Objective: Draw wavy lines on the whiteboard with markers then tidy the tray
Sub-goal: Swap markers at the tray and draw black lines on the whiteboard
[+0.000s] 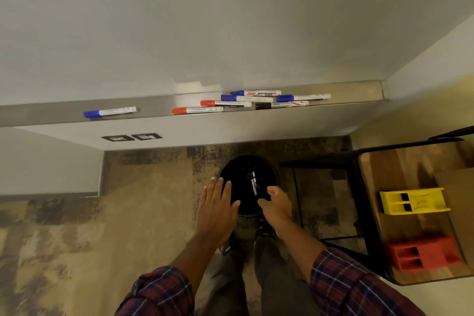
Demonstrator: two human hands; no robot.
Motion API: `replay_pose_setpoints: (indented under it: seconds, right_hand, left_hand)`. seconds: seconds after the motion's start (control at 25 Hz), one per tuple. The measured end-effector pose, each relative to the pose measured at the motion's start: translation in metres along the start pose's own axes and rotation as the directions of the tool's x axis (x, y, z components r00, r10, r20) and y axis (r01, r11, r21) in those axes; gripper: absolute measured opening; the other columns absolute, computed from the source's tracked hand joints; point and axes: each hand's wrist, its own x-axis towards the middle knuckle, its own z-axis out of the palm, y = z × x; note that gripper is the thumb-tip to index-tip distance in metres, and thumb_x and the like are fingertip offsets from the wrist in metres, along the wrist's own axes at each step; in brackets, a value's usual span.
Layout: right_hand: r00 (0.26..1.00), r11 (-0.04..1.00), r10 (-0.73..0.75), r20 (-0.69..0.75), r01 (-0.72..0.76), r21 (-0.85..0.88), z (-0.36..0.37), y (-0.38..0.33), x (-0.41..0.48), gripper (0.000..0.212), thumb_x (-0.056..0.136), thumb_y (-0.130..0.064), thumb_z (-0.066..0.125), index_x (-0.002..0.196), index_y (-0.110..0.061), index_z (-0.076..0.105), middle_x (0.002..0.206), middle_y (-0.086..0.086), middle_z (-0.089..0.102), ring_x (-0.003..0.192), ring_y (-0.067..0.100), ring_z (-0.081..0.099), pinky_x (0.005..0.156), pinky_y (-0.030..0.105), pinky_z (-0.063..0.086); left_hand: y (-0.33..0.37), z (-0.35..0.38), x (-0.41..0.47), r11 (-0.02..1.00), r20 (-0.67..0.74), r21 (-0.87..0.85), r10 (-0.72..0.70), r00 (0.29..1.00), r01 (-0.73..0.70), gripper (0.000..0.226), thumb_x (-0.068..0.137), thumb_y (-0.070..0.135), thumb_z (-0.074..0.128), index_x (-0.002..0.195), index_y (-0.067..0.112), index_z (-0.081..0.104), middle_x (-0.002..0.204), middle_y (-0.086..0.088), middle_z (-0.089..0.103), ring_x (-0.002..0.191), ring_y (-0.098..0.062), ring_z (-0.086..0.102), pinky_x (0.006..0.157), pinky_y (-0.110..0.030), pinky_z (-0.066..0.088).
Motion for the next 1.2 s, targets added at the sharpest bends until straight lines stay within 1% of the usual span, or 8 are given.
replay_pose_setpoints:
  seconds: [0.12,0.36,0.52,0.64,0.8,0.96,1.04,1.2]
  right_hand:
    - [0.997,0.997,-0.070,-0.036,0.069,-0.022,-0.009,-0.009,-0.002,0.056,0.098,-0.017,0.067,0.151,-0.014,0.047,0.151,0.007,0.054,0.132,0.026,0.057,0.099,0.033,0.051]
    - [0.964,0.970,-0.228,-0.138,0.236,0.049,-0.037,-0.037,-0.006,0.052,0.097,-0.015,0.067,0.147,-0.014,0.053,0.146,0.008,0.059,0.134,0.024,0.056,0.104,0.033,0.049]
    - [0.919,0.930,-0.338,-0.201,0.359,0.078,-0.060,-0.059,-0.006,0.050,0.097,-0.013,0.067,0.145,-0.015,0.054,0.145,0.007,0.059,0.134,0.022,0.055,0.109,0.035,0.050]
    - [0.874,0.891,-0.430,-0.226,0.451,0.048,-0.081,-0.076,-0.001,0.051,0.097,-0.015,0.067,0.146,-0.016,0.053,0.146,0.005,0.058,0.136,0.020,0.053,0.113,0.038,0.048]
    - [0.781,0.818,-0.573,-0.249,0.562,-0.123,-0.110,-0.104,0.013,0.047,0.099,-0.018,0.065,0.145,-0.012,0.054,0.145,0.006,0.057,0.136,0.020,0.050,0.113,0.034,0.042]
    - [0.650,0.636,-0.740,-0.172,0.592,-0.494,-0.133,-0.131,0.037,0.045,0.101,-0.023,0.059,0.145,-0.012,0.055,0.138,0.008,0.059,0.128,0.024,0.054,0.105,0.040,0.047]
    - [0.638,0.553,-0.763,-0.105,0.560,-0.617,-0.141,-0.143,0.047,0.045,0.103,-0.026,0.055,0.146,-0.016,0.053,0.131,0.006,0.059,0.120,0.024,0.057,0.099,0.041,0.050]
    - [0.609,0.419,-0.793,-0.001,0.544,-0.727,-0.146,-0.162,0.062,0.037,0.103,-0.027,0.055,0.139,-0.022,0.059,0.118,0.004,0.062,0.106,0.023,0.061,0.092,0.041,0.051]
  left_hand:
    - [0.007,-0.014,0.008,1.000,-0.026,0.008,0.009,1.000,-0.008,0.072,0.107,0.053,0.015,0.162,0.010,0.035,0.170,-0.016,0.033,0.161,-0.035,0.022,0.131,-0.051,0.019]
    - [0.024,-0.044,0.028,0.999,-0.092,0.013,0.042,0.995,-0.041,0.068,0.108,0.049,0.022,0.157,0.007,0.044,0.164,-0.019,0.043,0.157,-0.038,0.032,0.128,-0.055,0.029]
    - [0.036,-0.069,0.044,0.998,-0.170,0.010,0.070,0.983,-0.069,0.067,0.109,0.049,0.023,0.158,0.008,0.043,0.167,-0.017,0.040,0.159,-0.036,0.029,0.129,-0.053,0.026]
    - [0.044,-0.087,0.059,0.997,-0.221,0.034,0.071,0.973,-0.065,0.068,0.110,0.051,0.019,0.161,0.011,0.036,0.172,-0.014,0.029,0.162,-0.033,0.019,0.131,-0.050,0.015]
    - [0.052,-0.106,0.081,0.994,-0.236,0.089,0.078,0.969,-0.059,0.068,0.110,0.052,0.020,0.166,0.014,0.022,0.177,-0.013,0.006,0.164,-0.031,0.000,0.132,-0.051,0.008]
    - [0.059,-0.116,0.101,0.992,-0.194,0.128,0.047,0.980,-0.023,0.071,0.112,0.054,0.025,0.169,0.015,0.008,0.177,-0.012,-0.007,0.164,-0.032,-0.010,0.133,-0.052,0.004]
    - [0.062,-0.116,0.106,0.990,-0.169,0.141,0.033,0.985,-0.009,0.074,0.112,0.056,0.025,0.169,0.015,0.002,0.177,-0.012,-0.011,0.163,-0.031,-0.014,0.133,-0.051,-0.002]
    - [0.064,-0.120,0.108,0.988,-0.137,0.151,0.006,0.991,0.015,0.075,0.111,0.056,0.023,0.168,0.015,-0.005,0.175,-0.010,-0.017,0.162,-0.030,-0.019,0.133,-0.052,-0.003]
